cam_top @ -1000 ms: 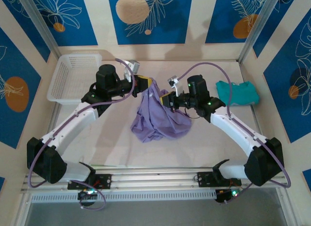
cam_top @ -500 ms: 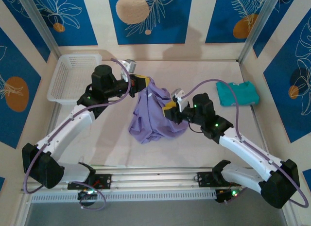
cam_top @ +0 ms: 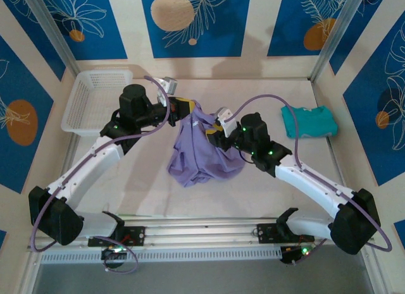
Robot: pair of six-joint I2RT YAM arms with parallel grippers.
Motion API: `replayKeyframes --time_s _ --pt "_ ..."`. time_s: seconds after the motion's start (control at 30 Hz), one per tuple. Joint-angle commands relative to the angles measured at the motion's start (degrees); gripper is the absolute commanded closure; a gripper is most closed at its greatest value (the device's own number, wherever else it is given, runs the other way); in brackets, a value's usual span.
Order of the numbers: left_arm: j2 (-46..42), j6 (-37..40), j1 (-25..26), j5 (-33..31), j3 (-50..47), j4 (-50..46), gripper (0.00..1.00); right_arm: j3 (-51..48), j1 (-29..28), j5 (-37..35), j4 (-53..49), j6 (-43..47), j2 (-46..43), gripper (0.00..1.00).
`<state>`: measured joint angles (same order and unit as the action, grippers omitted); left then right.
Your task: Fold the inside-out t-shirt
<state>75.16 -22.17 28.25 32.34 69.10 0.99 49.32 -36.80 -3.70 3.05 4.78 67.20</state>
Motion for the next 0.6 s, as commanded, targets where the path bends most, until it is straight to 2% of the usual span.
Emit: replayKeyframes --time_s 0.0,0.17,0.2,0.33,0.37,0.57 --pt "-1.4 0.2 -0.1 0.8 0.5 1.1 1.00 2.0 0.1 -1.0 1.5 3.0 1.0 0.61" --pt "-1.2 0.4 -0.1 0.7 0.5 0.9 1.00 2.8 0.6 1.1 1.6 3.7 3.0 0.62" --pt "-1.2 0.2 -0.1 0.4 0.5 0.9 1.00 3.3 0.7 1.9 1.2 3.7 3.4 0.67" --pt "-0.8 -0.2 -0.1 -2.7 1.1 0.0 1.00 3.9 0.7 4.1 -0.5 2.4 2.1 0.97" --pt "-0.5 -0.2 -0.1 -3.8 1.6 -0.7 1.00 3.9 1.0 4.9 -0.9 1.6 1.2 1.00" --pt "2.8 1.4 -0.1 -12.2 5.3 -4.9 1.00 7.0 5.8 19.3 -3.8 -7.9 -6.9 1.00"
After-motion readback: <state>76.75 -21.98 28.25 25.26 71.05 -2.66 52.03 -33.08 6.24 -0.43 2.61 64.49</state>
